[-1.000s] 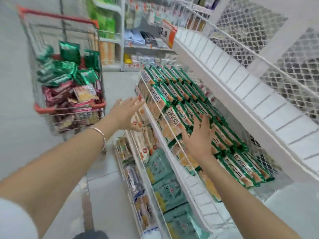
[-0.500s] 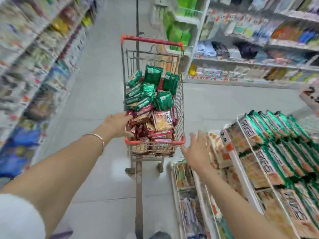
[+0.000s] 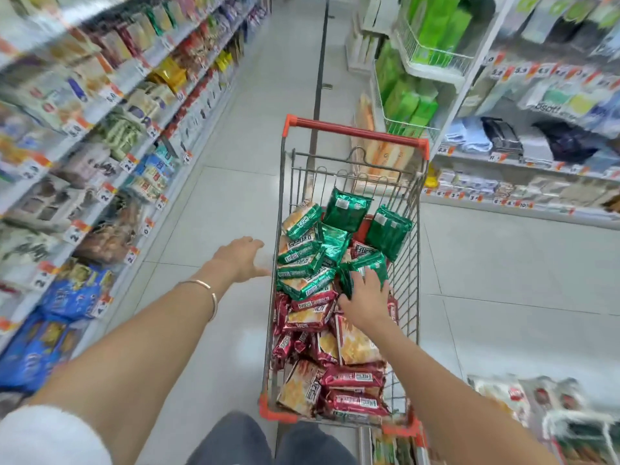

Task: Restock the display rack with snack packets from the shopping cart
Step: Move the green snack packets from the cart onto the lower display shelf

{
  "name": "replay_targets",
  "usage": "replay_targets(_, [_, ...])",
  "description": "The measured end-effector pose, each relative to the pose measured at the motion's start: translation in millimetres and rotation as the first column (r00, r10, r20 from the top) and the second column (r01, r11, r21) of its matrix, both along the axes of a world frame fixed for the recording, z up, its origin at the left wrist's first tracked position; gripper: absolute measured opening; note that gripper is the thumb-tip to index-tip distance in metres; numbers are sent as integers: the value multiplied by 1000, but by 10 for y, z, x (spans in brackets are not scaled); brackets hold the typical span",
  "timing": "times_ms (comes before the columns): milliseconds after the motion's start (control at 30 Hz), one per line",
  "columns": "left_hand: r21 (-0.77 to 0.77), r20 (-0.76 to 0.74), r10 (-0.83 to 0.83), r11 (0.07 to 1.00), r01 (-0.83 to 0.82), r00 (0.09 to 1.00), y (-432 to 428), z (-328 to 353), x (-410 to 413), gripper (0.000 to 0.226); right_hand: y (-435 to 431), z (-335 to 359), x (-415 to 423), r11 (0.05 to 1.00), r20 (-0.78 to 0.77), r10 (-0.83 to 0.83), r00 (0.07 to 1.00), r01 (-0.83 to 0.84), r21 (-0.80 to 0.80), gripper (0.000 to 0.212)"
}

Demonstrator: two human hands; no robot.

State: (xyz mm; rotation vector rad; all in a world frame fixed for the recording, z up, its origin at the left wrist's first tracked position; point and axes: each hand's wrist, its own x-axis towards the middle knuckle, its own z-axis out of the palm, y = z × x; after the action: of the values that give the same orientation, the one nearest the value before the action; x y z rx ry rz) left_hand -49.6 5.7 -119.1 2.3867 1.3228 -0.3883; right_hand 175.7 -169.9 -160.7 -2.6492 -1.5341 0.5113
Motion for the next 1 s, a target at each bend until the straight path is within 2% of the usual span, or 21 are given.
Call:
replay_targets(100, [-37,28,49,998,-48,998,394,-71,51,73,511,7,71,1000,-43,-26,999,26,12,65])
replay_targets(200, [-73,89,128,990,-121,988,769,-175,72,51,1130,-6,73,970,-228,-179,957,211,122,64])
replay_targets(267, [-117,122,154,983,-140,980,999,-216,91,45,1600,41,48,893,-402,-321,858,415,174,64])
replay_targets(333, [-169,144,180,973,-155,973,1211,-201,94,43,2057,99,26,789,-556,-439,705,599,136,74])
replay_targets(400, [-210,173,194,965,-157,966,1452,-197,107,42,2440,53,43,703,-617,-543,569,710,35,89])
replay_targets(433, [-231,188,202,960,-157,961,1571,-196,122,42,2576,-18,51,696,-602,-577,552,718,-10,94])
replay_targets(467, [-246,210,211,956,-157,955,1685,-206,140,41,2660,-69,43,708,-582,-592,557,705,-45,93])
replay_targets(500, [-258,236,223,953,-160,946,1791,-218,166,40,2689,-107,44,724,-572,-587,573,688,-54,83])
replay_targets(567, [-298,303,254,941,-161,919,1965,-243,260,37,2616,-185,123,733,-587,-540,604,679,24,47])
replay_targets(633, [-359,371,301,919,-163,878,2086,-237,419,32,2437,-221,275,693,-589,-527,613,711,120,25])
replay_targets(700, [-462,434,412,865,-195,801,2160,-209,634,24,2262,-213,430,698,-572,-507,645,696,167,29])
replay_targets(733, [-522,446,466,829,-201,764,2176,-190,744,21,2219,-189,455,729,-584,-487,650,670,138,44])
replay_targets(800, [-597,447,525,778,-196,725,2166,-146,925,17,2263,-219,402,753,-652,-504,566,658,-12,82])
replay_targets(833, [-609,447,534,769,-193,718,2152,-142,974,15,2315,-261,335,755,-656,-523,544,653,-60,89])
replay_targets(900, [-620,451,536,763,-181,714,2109,-161,1010,15,2392,-359,228,769,-609,-528,592,637,-47,78])
replay_targets(1000, [-646,425,572,734,-208,702,2093,-203,940,14,2305,-331,194,768,-545,-510,665,638,61,57])
